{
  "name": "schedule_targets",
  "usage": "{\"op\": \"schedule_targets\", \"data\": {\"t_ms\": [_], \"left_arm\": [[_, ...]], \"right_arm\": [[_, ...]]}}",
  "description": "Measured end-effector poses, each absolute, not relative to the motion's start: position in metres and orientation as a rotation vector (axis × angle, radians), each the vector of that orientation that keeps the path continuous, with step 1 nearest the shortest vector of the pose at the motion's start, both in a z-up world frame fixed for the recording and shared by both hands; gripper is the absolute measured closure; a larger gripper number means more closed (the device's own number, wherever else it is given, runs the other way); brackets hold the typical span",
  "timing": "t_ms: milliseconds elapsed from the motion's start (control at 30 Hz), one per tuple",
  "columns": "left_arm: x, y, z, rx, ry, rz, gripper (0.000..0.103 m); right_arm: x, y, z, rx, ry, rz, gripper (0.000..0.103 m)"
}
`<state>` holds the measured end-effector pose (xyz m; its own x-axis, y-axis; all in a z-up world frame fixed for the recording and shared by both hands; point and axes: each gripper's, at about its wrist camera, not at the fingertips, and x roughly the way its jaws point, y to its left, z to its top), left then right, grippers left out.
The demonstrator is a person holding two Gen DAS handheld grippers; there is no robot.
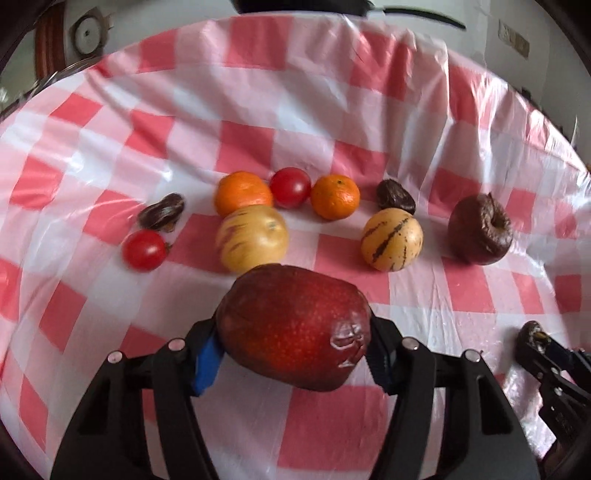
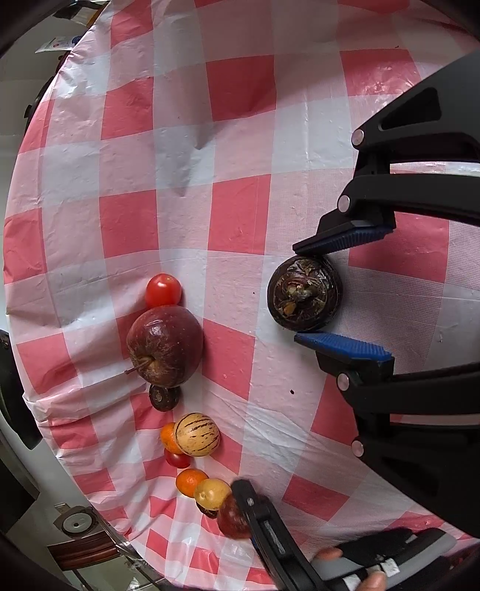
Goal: Organize fruits
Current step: 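Grasp the large red fruit with the left tool, then carry the dark fruit and red fruit with both tools to the white box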
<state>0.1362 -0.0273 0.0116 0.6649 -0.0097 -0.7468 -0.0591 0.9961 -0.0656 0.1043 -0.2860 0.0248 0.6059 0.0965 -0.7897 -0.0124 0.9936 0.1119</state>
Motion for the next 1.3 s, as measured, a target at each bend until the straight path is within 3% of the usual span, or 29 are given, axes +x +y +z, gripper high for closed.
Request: {"op": "schedule_targets", "data": {"t_ms": [400, 767, 1300], "left_arm": [[0.057, 0.01, 0.017, -0.225, 0.8, 0.06, 0.038], [0.0, 0.042, 0.023, -0.218, 0.757, 0.099, 0.038], [-0.098, 0.132, 0.023, -0.317, 0.743, 0.166, 0.038]], "right_arm": [[0.094, -0.278, 0.027, 0.127, 0.895, 0.017, 0.061], [0.031, -0.189, 0.064, 0.112, 0.799, 0.235, 0.061], [-0.046, -0.083, 0.063, -0.051, 0.796, 0.466, 0.061]]}}
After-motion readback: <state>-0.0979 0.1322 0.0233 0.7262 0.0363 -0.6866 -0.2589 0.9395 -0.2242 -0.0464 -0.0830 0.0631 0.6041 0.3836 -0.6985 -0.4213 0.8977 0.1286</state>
